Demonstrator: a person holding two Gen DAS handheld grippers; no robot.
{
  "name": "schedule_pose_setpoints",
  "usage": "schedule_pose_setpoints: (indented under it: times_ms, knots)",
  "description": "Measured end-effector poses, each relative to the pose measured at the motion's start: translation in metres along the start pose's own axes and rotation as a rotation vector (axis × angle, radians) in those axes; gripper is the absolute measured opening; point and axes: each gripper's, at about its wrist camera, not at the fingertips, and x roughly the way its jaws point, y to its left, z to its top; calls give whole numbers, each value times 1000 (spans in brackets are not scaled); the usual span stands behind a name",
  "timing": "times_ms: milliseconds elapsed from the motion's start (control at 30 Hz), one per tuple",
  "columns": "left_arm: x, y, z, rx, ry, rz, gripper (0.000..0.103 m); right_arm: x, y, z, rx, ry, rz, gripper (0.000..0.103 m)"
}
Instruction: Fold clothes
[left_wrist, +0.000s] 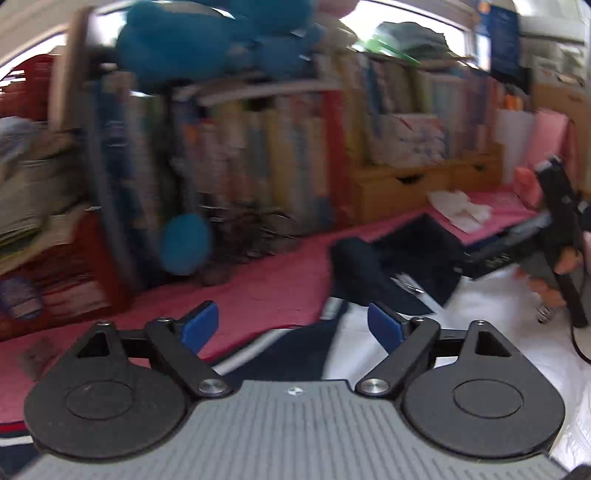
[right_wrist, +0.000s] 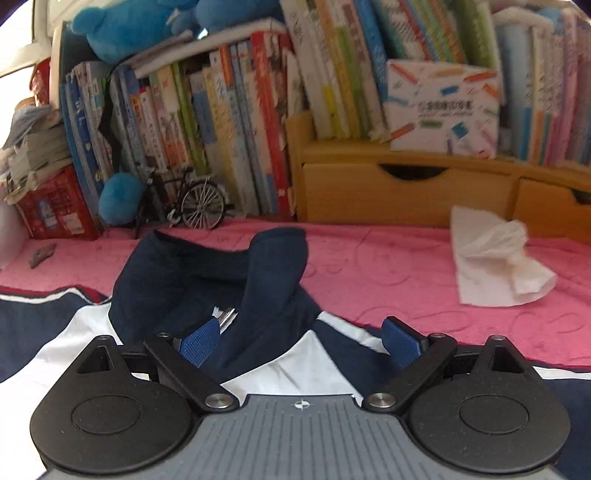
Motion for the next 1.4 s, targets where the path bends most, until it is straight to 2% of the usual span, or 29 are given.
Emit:
schedule_pose_setpoints:
  times_ms: [67,100,133,167,200,233,267,300,400,500,600,633,667,733,800,833,867,900,933,967,1033,1100,1133,1167,1200,1233,1267,1300,1400]
  knots:
    - [43,-21,-1,61,73,21,97,16,2,-2,-3,44,12,77]
    - [62,-29,-2,78,107,50,97,15,2,-2,-9,37,1,58]
    - [78,-30,-5,72,130,96,96,12,2,-3,-15,24,-12,44]
    - [90,-30,-6,59,143,133,93,9,2,-3,-22,12,-25,38]
    - [94,-26,-4,23,131,144,72,6,-1,-2,-8,1,-22,26]
    - [98,-21,-2,-12,118,154,60,4,-6,-1,9,-9,-16,19]
    - [102,-17,1,-40,110,167,36,3,-8,0,19,-18,-15,16]
    - [109,-17,4,-46,112,189,29,4,-9,1,14,-30,-21,12]
    - [134,-21,11,3,107,250,22,19,-3,12,-36,-55,-74,9]
    - [164,-19,16,36,152,390,20,42,-1,22,-80,-50,-128,10]
    - [161,5,16,-76,164,426,22,55,-11,31,-17,-21,-129,14]
    - [151,11,14,-97,148,416,23,42,-17,31,10,-41,-93,18]
    - [134,15,11,-103,127,386,24,28,-22,31,37,-65,-54,28]
    - [100,24,0,-109,116,304,36,-8,-37,22,40,-106,16,63]
    - [76,33,-12,-89,123,218,63,-35,-52,11,-21,-115,31,72]
    - [67,37,-18,-66,125,174,72,-42,-60,6,-65,-95,19,77]
    - [63,41,-22,-50,135,135,86,-47,-68,2,-111,-71,3,79]
    - [63,44,-24,-39,151,90,94,-47,-75,-1,-144,-34,-14,83]
    - [63,46,-26,-28,166,55,96,-46,-82,-3,-174,5,-31,85]
    - [66,48,-26,-17,178,54,102,-43,-87,-4,-195,36,-54,85]
    - [77,49,-26,-13,202,80,103,-33,-96,-7,-231,102,-94,87]
    - [83,50,-26,-64,204,76,103,-28,-104,-9,-205,136,-80,87]
    - [84,50,-25,-99,197,76,100,-30,-105,-10,-183,129,-73,78]
    - [85,48,-25,-124,186,89,78,-32,-104,-11,-164,119,-70,71]
    - [83,39,-22,-115,166,139,40,-35,-104,-13,-144,110,-66,54]
    - [82,30,-19,-95,152,192,22,-37,-103,-14,-125,101,-62,38]
    - [83,20,-18,-50,153,245,7,-41,-99,-16,-119,101,-69,28]
    - [82,11,-19,-26,146,271,5,-45,-95,-18,-116,102,-79,14]
    - [76,5,-16,3,108,301,2,-62,-82,-21,-134,71,-119,6]
